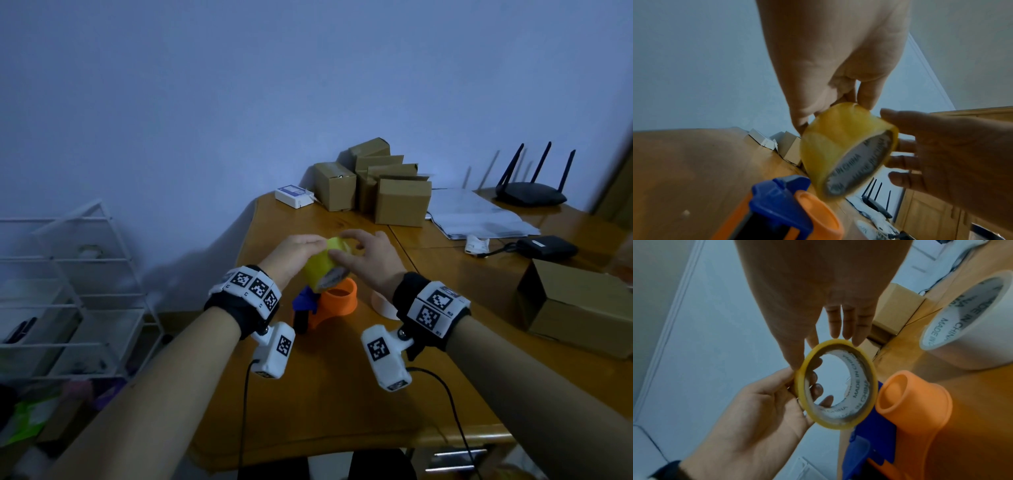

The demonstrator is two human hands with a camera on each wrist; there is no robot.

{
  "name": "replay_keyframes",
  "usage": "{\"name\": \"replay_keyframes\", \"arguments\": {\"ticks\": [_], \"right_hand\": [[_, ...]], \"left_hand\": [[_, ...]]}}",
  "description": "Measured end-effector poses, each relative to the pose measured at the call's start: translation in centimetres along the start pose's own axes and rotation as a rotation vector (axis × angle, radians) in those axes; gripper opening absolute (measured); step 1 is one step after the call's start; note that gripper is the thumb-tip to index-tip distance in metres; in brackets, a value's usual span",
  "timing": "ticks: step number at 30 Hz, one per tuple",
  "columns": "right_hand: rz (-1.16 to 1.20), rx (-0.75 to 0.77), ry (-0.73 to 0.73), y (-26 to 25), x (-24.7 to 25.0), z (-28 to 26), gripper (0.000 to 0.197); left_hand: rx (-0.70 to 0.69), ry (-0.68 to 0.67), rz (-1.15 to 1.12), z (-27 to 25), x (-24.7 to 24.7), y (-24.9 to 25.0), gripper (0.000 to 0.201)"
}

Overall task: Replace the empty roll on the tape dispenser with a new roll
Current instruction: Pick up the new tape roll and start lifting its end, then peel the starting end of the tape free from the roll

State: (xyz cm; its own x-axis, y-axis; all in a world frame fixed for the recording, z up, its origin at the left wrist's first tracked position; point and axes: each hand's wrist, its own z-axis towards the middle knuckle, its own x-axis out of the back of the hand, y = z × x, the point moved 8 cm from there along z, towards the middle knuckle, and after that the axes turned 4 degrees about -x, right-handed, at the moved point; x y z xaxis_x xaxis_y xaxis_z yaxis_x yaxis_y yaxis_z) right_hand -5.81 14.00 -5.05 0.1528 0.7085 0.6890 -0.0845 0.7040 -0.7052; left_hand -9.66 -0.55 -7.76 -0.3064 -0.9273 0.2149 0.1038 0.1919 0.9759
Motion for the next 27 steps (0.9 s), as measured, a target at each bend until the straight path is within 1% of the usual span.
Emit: {"name": "replay_keyframes", "arguments": {"ticks": [1,3,5,7,9,11,14,16,18,19,20,22,23,25,27], "right_hand": [[-0.012,0.0,-0.03,-0.1,-0.2,0.0,0.051],[-0.034,0.01,-0.099,-0.6,-0.5,-0.2,0.049],[-0.027,-0.009,-0.175,-0.7,-0.9,-0.5,0.048],[0.005,-0.048,-0.219,-0.3,-1.2,-0.5,0.049],[0.059,-0.085,-0.262,0.1,-1.6,-0.5,0.049],[0.151,-0.118,-0.298,0.5,-2.0,-0.6,0.043],[0.283,-0.153,-0.312,0.9,-2.6,-0.9,0.034],[0.37,-0.174,-0.285,1.0,-2.6,-1.0,0.039],[0.481,-0.202,-0.249,1.2,-2.4,-0.8,0.046],[0.549,-0.213,-0.229,1.3,-2.3,-0.7,0.044],[0.623,-0.22,-0.206,1.2,-2.1,-0.7,0.037],[0.771,-0.231,-0.152,1.1,-1.7,-0.5,0.023],[0.84,-0.243,-0.131,1.1,-1.6,-0.4,0.02],[0.921,-0.277,-0.106,1.3,-1.6,-0.3,0.02],[0.941,-0.292,-0.103,1.5,-1.6,-0.4,0.024]], "left_hand": [[-0.009,-0.016,0.025,-0.2,-0.1,0.4,0.05],[-0.042,-0.039,0.061,-0.5,-0.3,1.4,0.035],[-0.076,-0.058,0.09,-0.5,-0.4,1.9,0.024],[-0.099,-0.076,0.126,-0.6,-0.5,2.1,0.019],[-0.1,-0.086,0.134,-0.7,-0.6,2.0,0.018],[-0.115,-0.063,0.111,-0.7,-0.5,2.0,0.013],[-0.156,0.062,0.042,-0.3,0.6,2.2,0.01],[-0.162,0.119,0.005,0.0,1.3,2.3,0.011],[-0.148,0.139,0.011,0.2,1.8,1.9,0.021],[-0.136,0.143,0.029,0.2,1.9,1.7,0.028],[-0.122,0.145,0.05,0.3,2.0,1.4,0.033],[-0.103,0.144,0.09,0.4,1.9,0.9,0.039],[-0.101,0.148,0.109,0.4,1.9,0.7,0.041],[-0.1,0.13,0.14,0.3,1.3,0.6,0.045],[-0.099,0.073,0.152,0.4,0.5,0.5,0.046]]}}
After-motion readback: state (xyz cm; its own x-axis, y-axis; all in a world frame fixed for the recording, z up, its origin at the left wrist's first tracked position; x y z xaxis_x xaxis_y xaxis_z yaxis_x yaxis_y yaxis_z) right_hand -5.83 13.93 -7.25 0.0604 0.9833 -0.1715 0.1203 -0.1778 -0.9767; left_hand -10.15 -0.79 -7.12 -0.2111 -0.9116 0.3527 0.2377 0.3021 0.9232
